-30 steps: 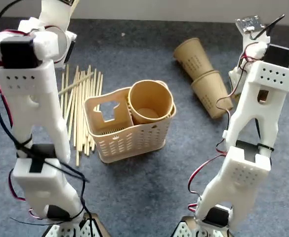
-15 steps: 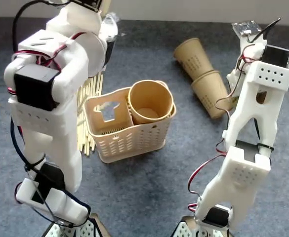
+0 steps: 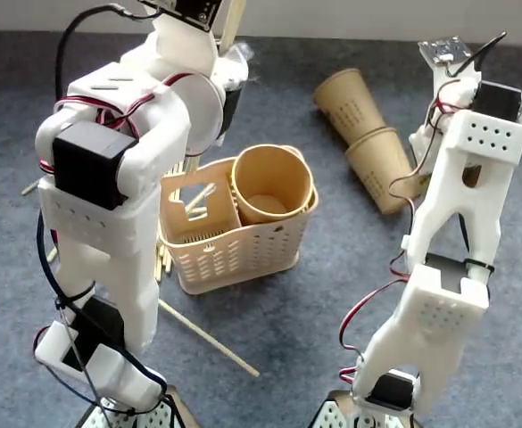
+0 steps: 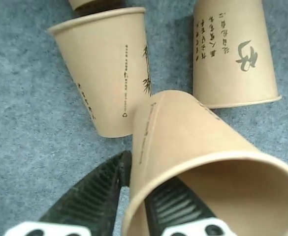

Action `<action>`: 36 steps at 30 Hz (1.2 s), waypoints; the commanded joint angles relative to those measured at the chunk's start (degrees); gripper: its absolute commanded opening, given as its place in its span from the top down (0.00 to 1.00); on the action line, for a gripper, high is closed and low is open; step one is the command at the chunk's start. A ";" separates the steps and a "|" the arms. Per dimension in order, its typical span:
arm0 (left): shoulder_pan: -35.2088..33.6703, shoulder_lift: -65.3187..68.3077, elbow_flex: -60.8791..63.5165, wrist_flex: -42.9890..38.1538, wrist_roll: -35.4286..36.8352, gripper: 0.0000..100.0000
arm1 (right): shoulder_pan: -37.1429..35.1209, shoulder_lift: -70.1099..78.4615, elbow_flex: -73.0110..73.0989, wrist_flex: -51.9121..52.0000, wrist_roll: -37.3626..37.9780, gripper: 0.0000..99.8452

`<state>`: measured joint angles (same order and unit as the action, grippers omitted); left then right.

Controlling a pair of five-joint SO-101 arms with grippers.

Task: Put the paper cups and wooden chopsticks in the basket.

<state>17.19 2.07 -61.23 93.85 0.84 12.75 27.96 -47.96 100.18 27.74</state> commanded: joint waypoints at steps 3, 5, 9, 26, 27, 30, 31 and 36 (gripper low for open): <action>-0.22 -0.48 -0.13 1.93 0.62 1.00 | -0.22 -4.00 -0.40 0.75 0.53 0.99; -0.22 -0.40 0.66 2.73 0.70 1.00 | -0.22 -4.00 -0.40 0.75 0.53 0.99; -0.31 -0.57 6.20 2.46 0.70 0.94 | -0.31 -4.00 -0.40 0.75 0.53 0.99; -3.03 -1.27 7.96 -1.14 0.44 0.91 | -0.04 -4.18 -1.01 0.84 0.26 0.99; -4.70 -1.27 6.20 -0.88 0.44 0.91 | -0.04 -4.44 -1.36 0.84 0.26 0.99; -11.21 -1.27 0.57 -0.70 0.70 0.91 | -0.48 -6.73 -3.12 0.84 0.18 0.99; -13.58 -1.27 -1.45 -0.70 0.70 0.91 | -0.66 -7.78 -3.82 0.84 0.18 0.99; -24.75 -1.19 -5.85 -0.44 0.88 0.91 | -4.35 -14.02 -3.38 0.84 -1.49 0.99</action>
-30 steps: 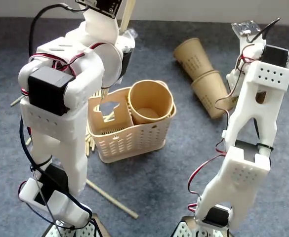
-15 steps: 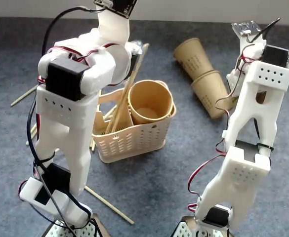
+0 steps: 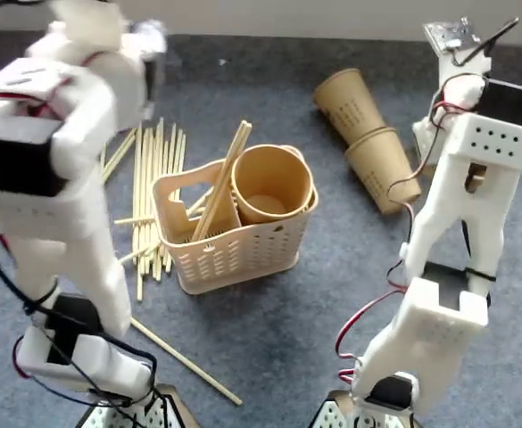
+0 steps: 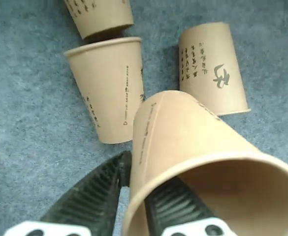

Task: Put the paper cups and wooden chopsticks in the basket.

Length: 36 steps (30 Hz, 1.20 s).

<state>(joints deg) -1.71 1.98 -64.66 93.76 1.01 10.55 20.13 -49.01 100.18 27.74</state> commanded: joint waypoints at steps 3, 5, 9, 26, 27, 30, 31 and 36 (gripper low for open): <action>-10.24 -0.40 -2.33 2.46 0.70 0.91 | -5.41 -8.48 -2.24 0.84 -5.19 0.99; -12.00 -0.31 -1.01 4.57 0.53 0.91 | -8.31 -9.63 -2.15 0.84 -6.24 0.99; -14.11 -0.04 5.67 5.45 0.26 0.91 | -13.67 -11.38 -2.15 0.92 -8.62 0.99; -15.43 0.22 61.14 -27.08 11.96 0.91 | -30.20 -29.41 20.18 0.92 -11.69 0.99; -15.43 0.22 64.31 -30.95 11.96 0.91 | -30.20 -30.02 20.35 0.84 -11.69 0.99; -15.43 0.22 73.01 -41.05 11.96 0.91 | -30.64 -31.08 18.95 0.75 -11.96 0.99; -15.43 0.22 75.30 -44.04 11.87 0.91 | -30.90 -31.25 18.07 0.84 -11.96 0.99; -15.43 0.31 80.57 -52.13 11.69 0.91 | -31.08 -34.42 15.25 0.92 -13.98 0.99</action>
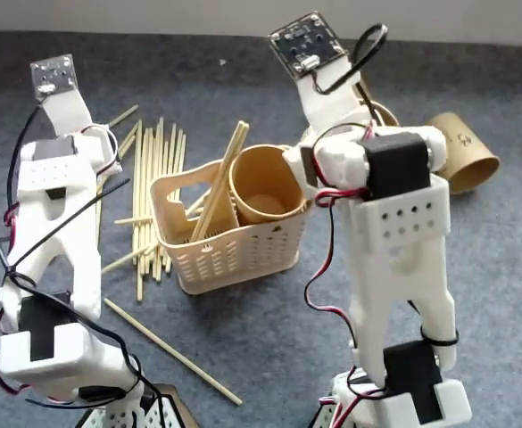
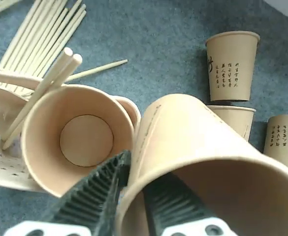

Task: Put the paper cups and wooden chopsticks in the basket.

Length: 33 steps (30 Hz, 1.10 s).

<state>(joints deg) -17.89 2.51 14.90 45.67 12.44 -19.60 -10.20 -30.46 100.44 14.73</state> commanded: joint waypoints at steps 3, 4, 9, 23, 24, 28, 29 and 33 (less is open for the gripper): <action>1.63 -0.31 2.24 -5.19 0.26 0.91 | -1.01 -7.43 -4.79 0.57 -1.76 0.99; 1.80 -0.31 2.33 -5.19 0.26 0.91 | -1.01 -8.75 -5.05 0.57 -1.41 0.99; 1.98 -0.22 2.68 -5.98 0.18 0.91 | -0.92 -14.02 -4.00 0.66 0.44 0.99; 1.98 -0.22 2.68 -5.98 0.18 0.91 | -13.67 -14.37 17.19 -2.95 -1.32 0.99; 1.98 -0.22 2.68 -5.98 0.18 0.91 | -13.67 -14.37 18.07 -3.74 -1.32 0.99; 1.98 -0.22 2.77 -5.98 0.18 0.91 | -13.58 -12.70 24.04 -7.34 -1.32 0.99; 1.98 -0.22 2.77 -5.98 0.18 0.91 | -13.58 -11.74 25.19 -8.48 -1.32 0.99; 1.98 -0.22 2.77 -5.98 0.18 0.91 | -13.58 -4.62 26.95 -9.45 -0.88 0.99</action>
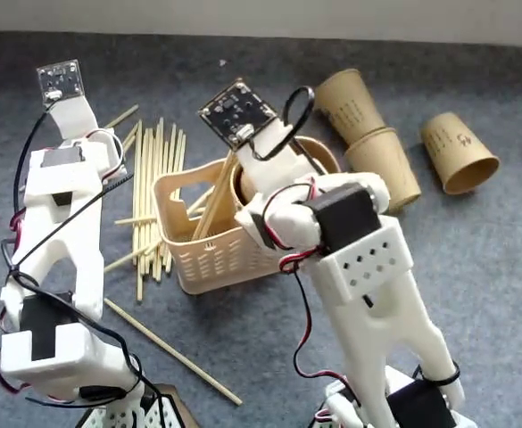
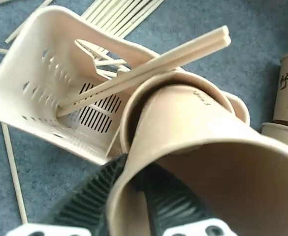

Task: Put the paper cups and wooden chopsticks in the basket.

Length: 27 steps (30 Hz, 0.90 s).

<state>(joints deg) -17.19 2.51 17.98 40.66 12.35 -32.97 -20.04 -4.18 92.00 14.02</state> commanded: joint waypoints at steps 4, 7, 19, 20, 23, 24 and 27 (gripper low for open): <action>1.36 -0.13 -0.31 -0.97 0.26 0.91 | -0.13 12.18 0.66 -0.84 1.23 0.87; 1.36 -0.13 -0.22 -0.97 0.26 0.91 | -0.22 13.14 0.66 0.40 2.90 0.71; 1.98 -0.13 1.01 -2.11 0.26 0.91 | 5.67 -0.04 -16.40 8.84 5.80 0.49; 1.98 -0.13 1.10 -2.20 0.26 0.91 | 7.69 -0.66 -17.10 8.84 5.80 0.49; 1.98 -0.13 1.10 -2.20 0.26 0.91 | 11.47 -1.98 -18.42 8.84 5.80 0.49; 1.98 -0.13 1.01 -2.20 0.26 0.91 | 11.47 -2.07 -18.95 8.84 5.80 0.49; 1.98 -0.13 1.19 -2.20 0.26 0.91 | 11.82 -2.07 -21.49 8.84 3.34 0.49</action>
<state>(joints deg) -16.31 2.68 19.38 39.25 12.35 -22.42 -19.87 -21.76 100.26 19.21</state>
